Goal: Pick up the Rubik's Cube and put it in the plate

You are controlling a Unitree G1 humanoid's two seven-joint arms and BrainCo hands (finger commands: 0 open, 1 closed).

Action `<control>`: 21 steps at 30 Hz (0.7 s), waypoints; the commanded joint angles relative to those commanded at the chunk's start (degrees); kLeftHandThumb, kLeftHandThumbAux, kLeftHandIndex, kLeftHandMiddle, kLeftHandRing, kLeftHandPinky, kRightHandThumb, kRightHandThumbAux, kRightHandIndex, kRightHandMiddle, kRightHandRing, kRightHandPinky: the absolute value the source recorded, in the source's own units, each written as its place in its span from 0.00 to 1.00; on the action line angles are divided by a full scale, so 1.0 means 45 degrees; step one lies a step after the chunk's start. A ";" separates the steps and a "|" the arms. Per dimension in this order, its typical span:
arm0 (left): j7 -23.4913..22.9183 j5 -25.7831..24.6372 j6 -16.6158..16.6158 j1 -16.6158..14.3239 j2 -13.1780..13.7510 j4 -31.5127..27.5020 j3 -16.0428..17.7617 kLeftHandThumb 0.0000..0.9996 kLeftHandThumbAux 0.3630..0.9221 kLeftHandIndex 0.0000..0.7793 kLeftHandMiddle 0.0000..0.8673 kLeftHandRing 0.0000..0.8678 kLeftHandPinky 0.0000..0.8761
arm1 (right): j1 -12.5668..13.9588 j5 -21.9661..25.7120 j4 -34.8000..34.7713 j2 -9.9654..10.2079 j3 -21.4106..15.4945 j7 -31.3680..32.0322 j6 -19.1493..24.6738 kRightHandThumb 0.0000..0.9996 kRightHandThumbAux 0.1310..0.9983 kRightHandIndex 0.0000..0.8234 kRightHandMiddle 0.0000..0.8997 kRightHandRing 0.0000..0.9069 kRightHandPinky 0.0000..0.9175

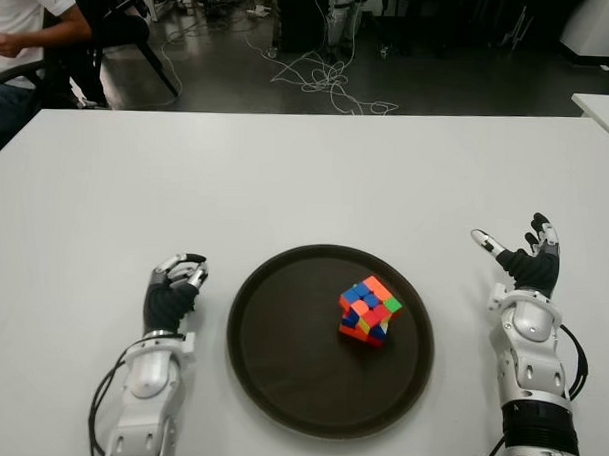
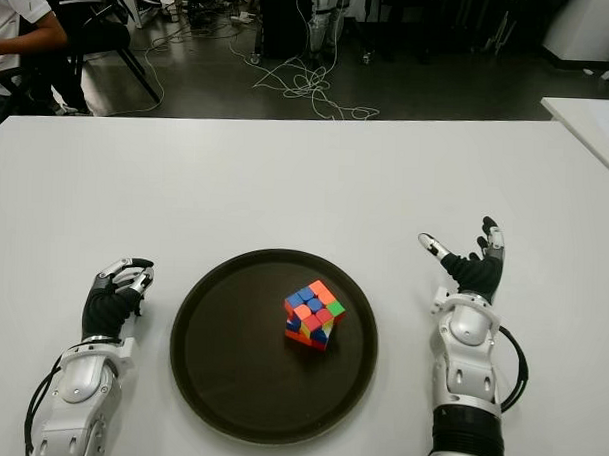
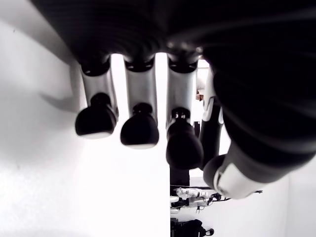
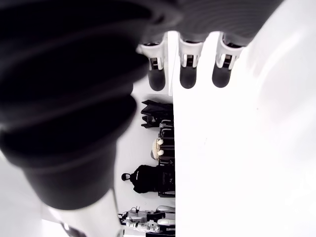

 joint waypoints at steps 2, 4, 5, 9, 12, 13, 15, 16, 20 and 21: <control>0.0071 -0.0013 0.0067 -0.0001 -0.0057 -0.0029 0.0029 0.71 0.61 0.57 0.95 0.96 0.95 | 0.0063 -0.0035 0.0040 0.0003 0.0097 0.0053 -0.0024 0.00 0.92 0.00 0.00 0.00 0.02; 0.0091 -0.0016 0.0092 -0.0007 -0.0068 -0.0017 0.0039 0.71 0.61 0.57 0.95 0.96 0.95 | 0.0108 -0.0062 0.0031 0.0002 0.0181 0.0096 0.0019 0.00 0.93 0.00 0.00 0.00 0.02; 0.0093 -0.0010 0.0090 -0.0019 -0.0057 0.0005 0.0042 0.71 0.61 0.57 0.95 0.96 0.95 | 0.0123 -0.0062 0.0034 0.0020 0.0220 0.0119 0.0060 0.00 0.93 0.00 0.00 0.00 0.02; 0.0116 0.0000 0.0025 -0.0036 -0.0029 0.0080 0.0044 0.71 0.61 0.57 0.95 0.96 0.94 | 0.0154 -0.0025 0.0285 0.0075 0.0230 0.0148 -0.0100 0.00 0.93 0.01 0.03 0.03 0.04; 0.0133 -0.0003 -0.0017 -0.0041 -0.0033 0.0112 0.0048 0.71 0.61 0.57 0.95 0.96 0.95 | 0.0139 -0.0063 0.0906 -0.0049 0.0177 0.0202 -0.0670 0.00 0.94 0.12 0.14 0.12 0.13; 0.0142 -0.0008 -0.0023 -0.0040 -0.0044 0.0112 0.0050 0.71 0.61 0.57 0.95 0.96 0.95 | 0.0113 -0.0136 0.1355 -0.0180 0.0171 0.0252 -0.1107 0.00 0.95 0.18 0.19 0.17 0.18; 0.0138 -0.0024 -0.0046 -0.0036 -0.0042 0.0133 0.0063 0.71 0.61 0.57 0.95 0.96 0.95 | 0.0066 -0.0220 0.1932 -0.0319 0.0178 0.0296 -0.1687 0.00 0.95 0.29 0.30 0.28 0.29; 0.0133 -0.0040 -0.0042 -0.0018 -0.0054 0.0108 0.0064 0.71 0.61 0.57 0.95 0.96 0.95 | 0.0095 -0.0350 0.2069 -0.0336 0.0261 0.0245 -0.2038 0.00 0.95 0.34 0.34 0.32 0.33; 0.0024 -0.0099 -0.0163 -0.0005 -0.0005 0.0155 0.0083 0.71 0.61 0.57 0.95 0.96 0.95 | 0.0130 -0.0721 0.2545 -0.0355 0.0433 -0.0075 -0.3042 0.11 0.90 0.56 0.59 0.60 0.63; 0.0027 -0.0105 -0.0195 -0.0023 0.0001 0.0195 0.0101 0.71 0.61 0.57 0.95 0.96 0.95 | 0.0177 -0.0803 0.2691 -0.0368 0.0445 -0.0170 -0.3258 0.13 0.89 0.59 0.62 0.63 0.66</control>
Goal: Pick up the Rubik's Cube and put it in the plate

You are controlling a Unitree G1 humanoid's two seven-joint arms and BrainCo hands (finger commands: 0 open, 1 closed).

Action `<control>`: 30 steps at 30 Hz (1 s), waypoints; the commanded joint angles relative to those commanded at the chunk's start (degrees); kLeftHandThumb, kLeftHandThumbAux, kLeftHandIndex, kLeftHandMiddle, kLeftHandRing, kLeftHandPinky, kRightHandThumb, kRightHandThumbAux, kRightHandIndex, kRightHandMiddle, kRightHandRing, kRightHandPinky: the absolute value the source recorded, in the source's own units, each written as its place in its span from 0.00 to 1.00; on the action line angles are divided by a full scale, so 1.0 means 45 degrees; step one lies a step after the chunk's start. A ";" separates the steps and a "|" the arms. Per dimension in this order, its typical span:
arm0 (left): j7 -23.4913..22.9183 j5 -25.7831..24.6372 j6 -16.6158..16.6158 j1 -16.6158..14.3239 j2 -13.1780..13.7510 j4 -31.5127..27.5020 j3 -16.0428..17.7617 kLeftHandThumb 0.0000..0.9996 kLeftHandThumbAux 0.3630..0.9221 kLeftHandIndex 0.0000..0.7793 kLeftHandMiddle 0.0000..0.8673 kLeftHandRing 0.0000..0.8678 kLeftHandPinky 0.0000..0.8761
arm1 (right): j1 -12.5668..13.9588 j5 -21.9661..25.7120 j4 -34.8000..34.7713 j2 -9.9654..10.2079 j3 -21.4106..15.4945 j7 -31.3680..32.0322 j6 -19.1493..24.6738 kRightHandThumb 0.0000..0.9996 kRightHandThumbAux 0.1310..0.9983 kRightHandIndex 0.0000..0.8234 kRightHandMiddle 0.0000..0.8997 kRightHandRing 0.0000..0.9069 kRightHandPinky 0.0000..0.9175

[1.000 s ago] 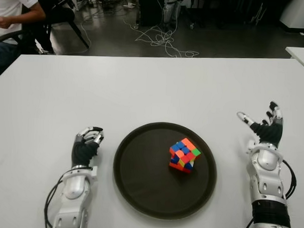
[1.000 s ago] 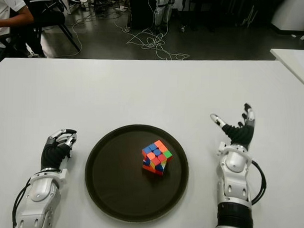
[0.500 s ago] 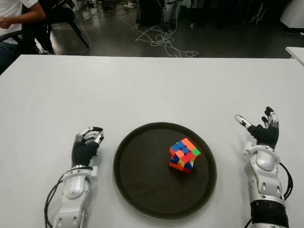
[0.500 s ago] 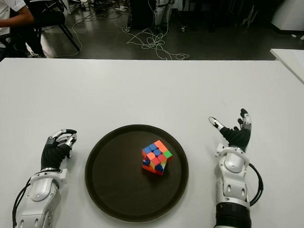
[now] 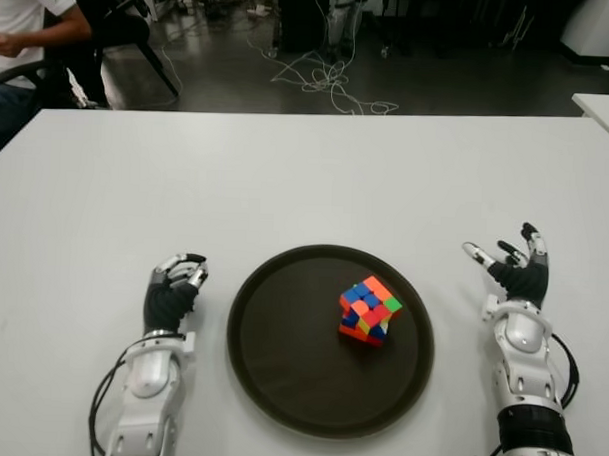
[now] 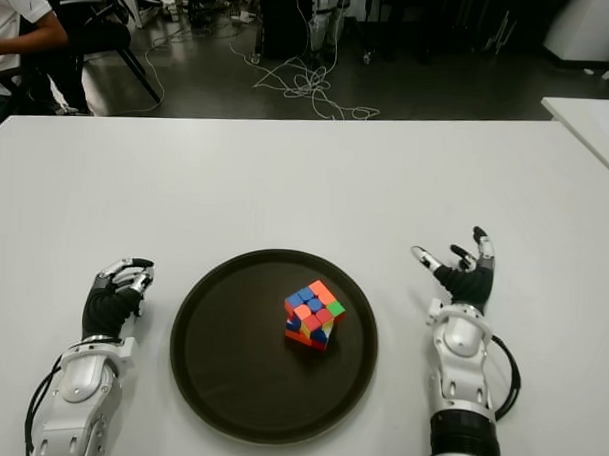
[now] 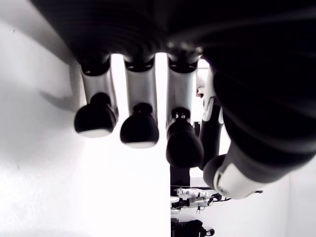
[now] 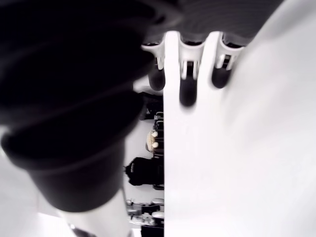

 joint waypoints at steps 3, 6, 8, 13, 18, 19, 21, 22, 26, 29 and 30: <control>-0.0055 -0.0065 -0.0181 -0.0044 0.0021 0.0142 0.0050 0.71 0.61 0.57 0.95 0.96 0.95 | 0.0748 -0.0273 -0.0160 0.0027 0.0082 -0.0174 -0.0650 0.18 0.85 0.71 0.76 0.77 0.79; -0.0165 -0.0152 -0.0366 -0.0091 0.0076 0.0303 0.0099 0.71 0.61 0.57 0.94 0.96 0.94 | 0.1579 -0.0572 -0.0448 0.0127 0.0248 -0.0275 -0.1317 0.20 0.83 0.78 0.83 0.84 0.84; -0.0228 -0.0182 -0.0442 -0.0125 0.0117 0.0397 0.0136 0.71 0.61 0.57 0.94 0.96 0.94 | 0.1993 -0.0738 -0.0492 0.0197 0.0385 -0.0315 -0.1771 0.20 0.82 0.82 0.86 0.86 0.86; -0.0289 -0.0167 -0.0537 -0.0187 0.0199 0.0543 0.0183 0.71 0.61 0.57 0.94 0.95 0.93 | 0.2894 -0.0938 -0.0643 0.0288 0.0656 -0.0163 -0.2856 0.20 0.82 0.90 0.92 0.91 0.90; -0.0236 -0.0047 -0.0318 -0.0141 0.0253 0.0342 0.0087 0.71 0.61 0.57 0.94 0.94 0.92 | 0.3259 -0.0770 -0.0507 0.0184 0.0832 0.0344 -0.3677 0.19 0.82 0.92 0.93 0.93 0.91; -0.0225 -0.0033 -0.0280 -0.0134 0.0265 0.0311 0.0076 0.71 0.61 0.57 0.94 0.94 0.92 | 0.3308 -0.0752 -0.0477 0.0174 0.0865 0.0425 -0.3807 0.19 0.82 0.92 0.93 0.93 0.91; -0.0203 0.0006 -0.0197 -0.0125 0.0300 0.0260 0.0054 0.71 0.61 0.57 0.94 0.95 0.93 | 0.3434 -0.0809 -0.0483 0.0138 0.0997 0.0586 -0.4093 0.18 0.82 0.93 0.94 0.93 0.91; -0.0189 0.0039 -0.0142 -0.0112 0.0316 0.0215 0.0034 0.71 0.61 0.57 0.94 0.95 0.93 | 0.3523 -0.0919 -0.0504 0.0098 0.1098 0.0642 -0.4275 0.18 0.82 0.93 0.94 0.93 0.91; -0.0144 0.0074 0.0009 -0.0100 0.0338 0.0137 0.0007 0.71 0.61 0.57 0.95 0.95 0.94 | 0.3712 -0.1080 -0.0476 -0.0012 0.1309 0.0788 -0.4726 0.17 0.82 0.93 0.94 0.93 0.91; -0.0136 0.0053 0.0081 -0.0137 0.0367 0.0199 0.0031 0.71 0.61 0.57 0.94 0.95 0.94 | 0.3828 -0.1018 -0.0494 -0.0065 0.1407 0.0936 -0.4928 0.17 0.81 0.93 0.94 0.93 0.91; -0.0147 0.0041 0.0087 -0.0150 0.0386 0.0234 0.0043 0.71 0.61 0.57 0.94 0.95 0.94 | 0.3851 -0.0994 -0.0490 -0.0070 0.1430 0.0969 -0.4961 0.16 0.81 0.93 0.94 0.93 0.91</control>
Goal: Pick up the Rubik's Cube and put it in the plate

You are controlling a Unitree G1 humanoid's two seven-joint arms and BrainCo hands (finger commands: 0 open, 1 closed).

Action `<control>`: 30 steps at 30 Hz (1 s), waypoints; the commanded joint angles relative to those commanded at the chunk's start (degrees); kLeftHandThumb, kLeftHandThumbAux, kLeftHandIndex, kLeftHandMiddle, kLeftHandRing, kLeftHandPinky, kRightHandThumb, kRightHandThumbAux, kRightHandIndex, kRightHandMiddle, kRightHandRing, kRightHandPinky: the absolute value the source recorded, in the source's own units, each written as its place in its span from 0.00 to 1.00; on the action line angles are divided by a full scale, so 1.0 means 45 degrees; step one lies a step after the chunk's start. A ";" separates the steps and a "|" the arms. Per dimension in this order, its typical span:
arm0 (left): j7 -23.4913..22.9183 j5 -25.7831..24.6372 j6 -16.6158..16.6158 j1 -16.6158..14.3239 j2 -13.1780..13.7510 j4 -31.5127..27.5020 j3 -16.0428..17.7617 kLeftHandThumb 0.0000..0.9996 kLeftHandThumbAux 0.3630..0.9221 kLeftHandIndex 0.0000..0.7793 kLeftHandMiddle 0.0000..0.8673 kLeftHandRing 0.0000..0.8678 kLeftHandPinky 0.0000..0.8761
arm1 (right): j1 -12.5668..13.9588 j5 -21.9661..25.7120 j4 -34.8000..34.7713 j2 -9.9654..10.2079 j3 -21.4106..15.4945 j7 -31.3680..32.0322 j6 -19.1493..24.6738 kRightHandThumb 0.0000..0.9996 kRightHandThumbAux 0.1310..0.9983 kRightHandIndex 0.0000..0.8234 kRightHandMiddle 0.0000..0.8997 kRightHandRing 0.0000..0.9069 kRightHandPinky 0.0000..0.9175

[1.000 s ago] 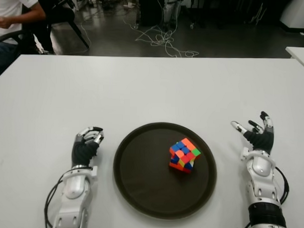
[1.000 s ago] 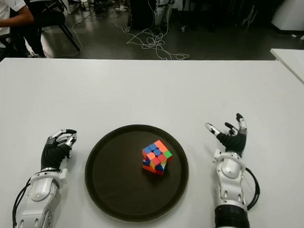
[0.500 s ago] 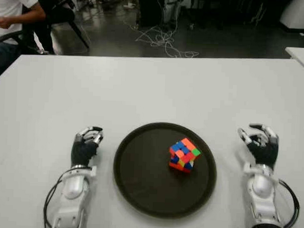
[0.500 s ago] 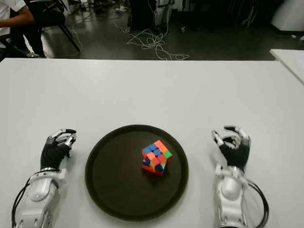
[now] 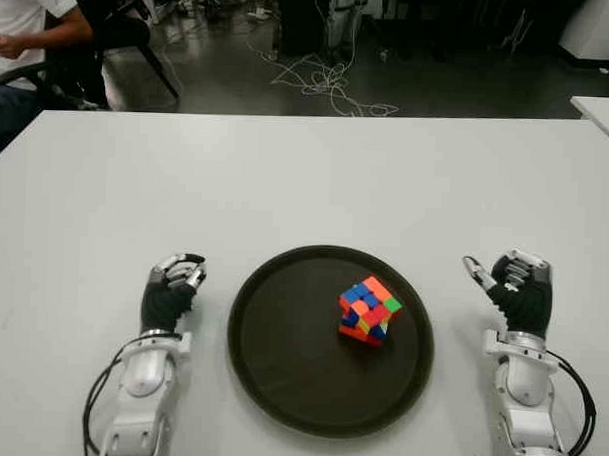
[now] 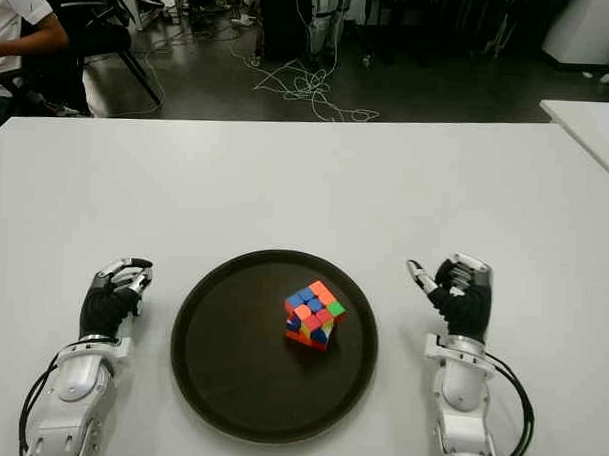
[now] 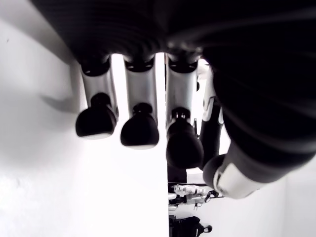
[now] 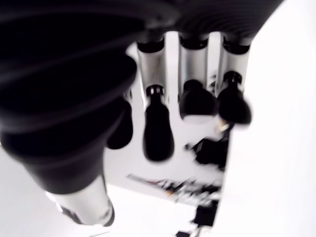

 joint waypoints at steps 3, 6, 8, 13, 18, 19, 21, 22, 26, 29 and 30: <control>-0.0036 -0.0040 0.0040 -0.0032 0.0038 0.0044 0.0019 0.71 0.61 0.57 0.94 0.95 0.93 | 0.0047 0.0054 -0.0011 0.0007 0.0045 0.0070 -0.0032 0.16 0.81 0.92 0.93 0.93 0.90; 0.0002 -0.0034 0.0093 -0.0031 0.0022 -0.0026 0.0010 0.71 0.61 0.57 0.95 0.95 0.93 | 0.0050 0.0114 -0.0027 0.0035 0.0052 0.0134 -0.0020 0.15 0.82 0.93 0.94 0.93 0.90; 0.0047 -0.0024 0.0099 -0.0021 0.0002 -0.0041 0.0016 0.71 0.61 0.57 0.95 0.95 0.94 | 0.0051 0.0194 -0.0030 0.0057 0.0046 0.0211 0.0036 0.15 0.83 0.94 0.94 0.93 0.91; 0.0044 -0.0036 -0.0022 -0.0020 0.0017 0.0038 0.0045 0.71 0.61 0.57 0.94 0.95 0.94 | 0.0091 0.0298 -0.0098 0.0116 0.0017 0.0292 0.0148 0.16 0.84 0.95 0.94 0.94 0.92; 0.0003 -0.0037 -0.0142 0.0003 0.0035 0.0064 0.0039 0.71 0.61 0.57 0.95 0.96 0.94 | 0.0176 0.0284 -0.0308 0.0126 0.0019 0.0339 0.0392 0.17 0.85 0.95 0.94 0.94 0.92; -0.0018 -0.0042 -0.0151 0.0011 0.0042 0.0061 0.0033 0.71 0.61 0.57 0.95 0.96 0.94 | 0.0201 0.0285 -0.0361 0.0129 0.0025 0.0355 0.0475 0.17 0.85 0.95 0.94 0.94 0.92; -0.0074 -0.0051 -0.0164 0.0031 0.0067 0.0040 0.0015 0.71 0.61 0.57 0.95 0.96 0.95 | 0.0279 0.0316 -0.0554 0.0158 0.0040 0.0402 0.0709 0.18 0.85 0.95 0.94 0.94 0.92; -0.0103 -0.0055 -0.0169 0.0041 0.0080 0.0026 0.0004 0.71 0.61 0.57 0.95 0.96 0.94 | 0.0324 0.0338 -0.0671 0.0178 0.0047 0.0427 0.0838 0.19 0.85 0.95 0.94 0.94 0.92; -0.0152 -0.0042 -0.0211 0.0058 0.0115 0.0023 -0.0024 0.71 0.61 0.57 0.94 0.96 0.94 | 0.0435 0.0379 -0.1006 0.0253 0.0053 0.0477 0.1178 0.21 0.85 0.95 0.94 0.93 0.92; -0.0165 0.0060 -0.0241 0.0067 0.0185 0.0034 -0.0073 0.71 0.61 0.57 0.94 0.95 0.93 | 0.0529 0.0388 -0.1447 0.0396 0.0080 0.0438 0.1740 0.24 0.85 0.95 0.94 0.93 0.92; -0.0165 0.0073 -0.0237 0.0069 0.0197 0.0033 -0.0082 0.71 0.61 0.57 0.94 0.95 0.93 | 0.0545 0.0383 -0.1537 0.0418 0.0083 0.0427 0.1883 0.25 0.85 0.95 0.94 0.93 0.92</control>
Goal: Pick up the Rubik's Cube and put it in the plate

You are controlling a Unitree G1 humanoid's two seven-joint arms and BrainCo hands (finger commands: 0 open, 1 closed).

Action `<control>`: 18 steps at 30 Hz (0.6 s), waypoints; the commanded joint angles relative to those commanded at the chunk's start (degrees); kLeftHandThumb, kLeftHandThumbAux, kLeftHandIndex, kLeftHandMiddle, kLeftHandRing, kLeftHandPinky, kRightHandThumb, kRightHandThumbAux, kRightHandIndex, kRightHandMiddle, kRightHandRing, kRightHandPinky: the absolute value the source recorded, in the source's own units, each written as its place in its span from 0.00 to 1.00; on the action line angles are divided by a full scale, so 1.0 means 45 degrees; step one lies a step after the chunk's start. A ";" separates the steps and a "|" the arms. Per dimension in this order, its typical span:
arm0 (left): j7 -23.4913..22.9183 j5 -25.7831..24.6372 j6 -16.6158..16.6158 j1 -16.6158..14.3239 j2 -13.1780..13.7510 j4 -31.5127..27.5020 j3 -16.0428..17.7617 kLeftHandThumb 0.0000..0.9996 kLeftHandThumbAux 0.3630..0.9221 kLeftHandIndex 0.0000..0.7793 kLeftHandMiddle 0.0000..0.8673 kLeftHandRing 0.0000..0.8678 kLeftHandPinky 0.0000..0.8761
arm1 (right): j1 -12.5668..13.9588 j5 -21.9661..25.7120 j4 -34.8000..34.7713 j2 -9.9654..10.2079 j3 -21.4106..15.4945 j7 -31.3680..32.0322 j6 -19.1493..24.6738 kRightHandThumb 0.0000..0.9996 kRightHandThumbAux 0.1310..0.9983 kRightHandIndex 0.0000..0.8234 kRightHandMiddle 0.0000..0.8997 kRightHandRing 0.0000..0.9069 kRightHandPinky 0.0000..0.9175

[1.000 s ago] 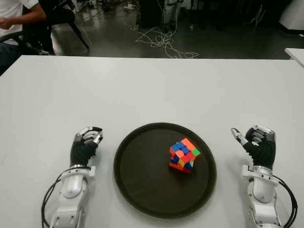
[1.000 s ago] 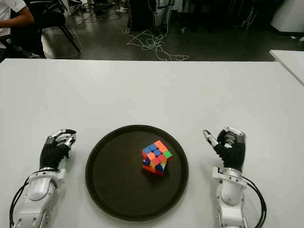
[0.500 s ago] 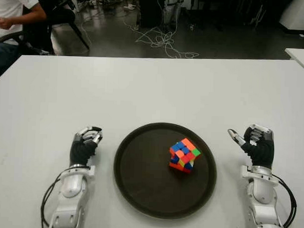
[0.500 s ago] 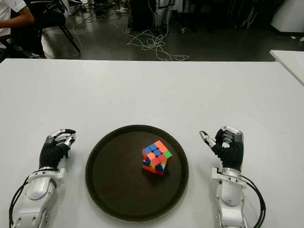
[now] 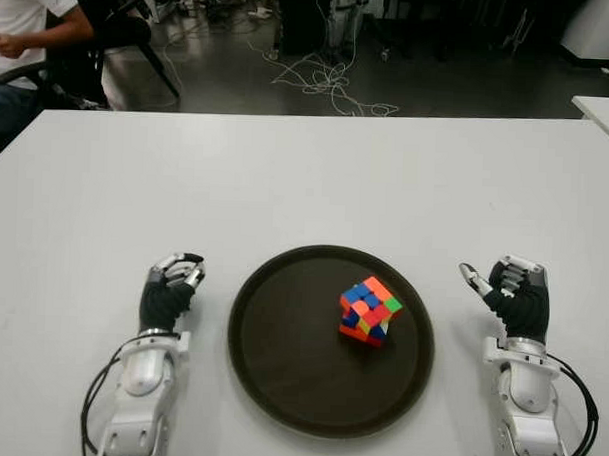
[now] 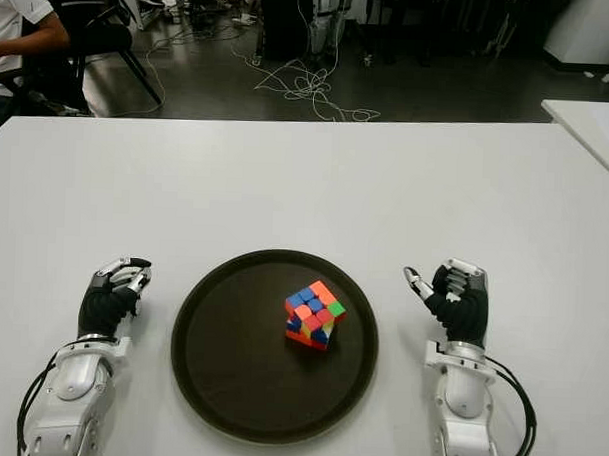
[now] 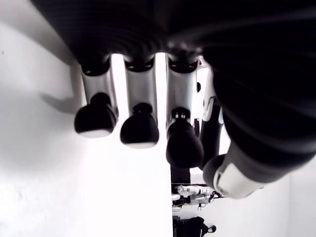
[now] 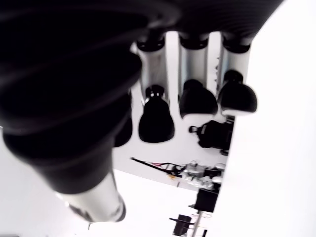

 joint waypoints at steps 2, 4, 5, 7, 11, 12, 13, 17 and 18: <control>-0.0007 -0.0014 0.0042 0.0001 0.0011 -0.0026 0.0000 0.71 0.61 0.57 0.94 0.95 0.93 | 0.0038 -0.0057 -0.0244 0.0055 0.0031 -0.0069 0.0328 0.26 0.85 0.95 0.94 0.93 0.92; -0.0009 -0.0025 0.0070 0.0003 0.0014 -0.0043 0.0002 0.71 0.61 0.57 0.94 0.95 0.93 | 0.0066 -0.0065 -0.0392 0.0075 0.0047 -0.0100 0.0555 0.27 0.85 0.95 0.93 0.93 0.92; -0.0003 -0.0022 0.0097 0.0003 0.0016 -0.0053 0.0002 0.71 0.61 0.57 0.94 0.95 0.93 | 0.0080 -0.0054 -0.0501 0.0095 0.0058 -0.0111 0.0704 0.28 0.85 0.95 0.94 0.93 0.92; 0.0005 -0.0014 0.0137 0.0000 0.0018 -0.0065 0.0003 0.71 0.61 0.57 0.94 0.95 0.93 | 0.0108 -0.0034 -0.0709 0.0133 0.0085 -0.0141 0.0960 0.29 0.85 0.96 0.94 0.93 0.92; 0.0017 0.0012 0.0176 -0.0021 0.0009 -0.0063 0.0010 0.71 0.61 0.57 0.94 0.94 0.93 | 0.0145 0.0028 -0.1079 0.0244 0.0111 -0.0235 0.1386 0.32 0.84 0.96 0.93 0.93 0.92; 0.0020 0.0016 0.0175 -0.0024 0.0006 -0.0061 0.0012 0.71 0.61 0.57 0.94 0.94 0.93 | 0.0153 0.0035 -0.1176 0.0273 0.0120 -0.0263 0.1488 0.32 0.84 0.96 0.93 0.93 0.92; 0.0028 0.0023 0.0175 -0.0026 0.0001 -0.0060 0.0015 0.71 0.61 0.57 0.94 0.94 0.93 | 0.0158 0.0045 -0.1247 0.0292 0.0125 -0.0290 0.1576 0.33 0.84 0.96 0.93 0.93 0.92; 0.0045 0.0065 0.0206 -0.0025 -0.0010 -0.0099 -0.0007 0.71 0.61 0.57 0.94 0.94 0.92 | 0.0174 0.0098 -0.1545 0.0363 0.0138 -0.0372 0.1910 0.34 0.84 0.95 0.93 0.93 0.92; 0.0047 0.0075 0.0217 -0.0024 -0.0013 -0.0109 -0.0010 0.71 0.61 0.57 0.94 0.94 0.92 | 0.0176 0.0114 -0.1602 0.0380 0.0136 -0.0387 0.1971 0.34 0.84 0.95 0.93 0.93 0.92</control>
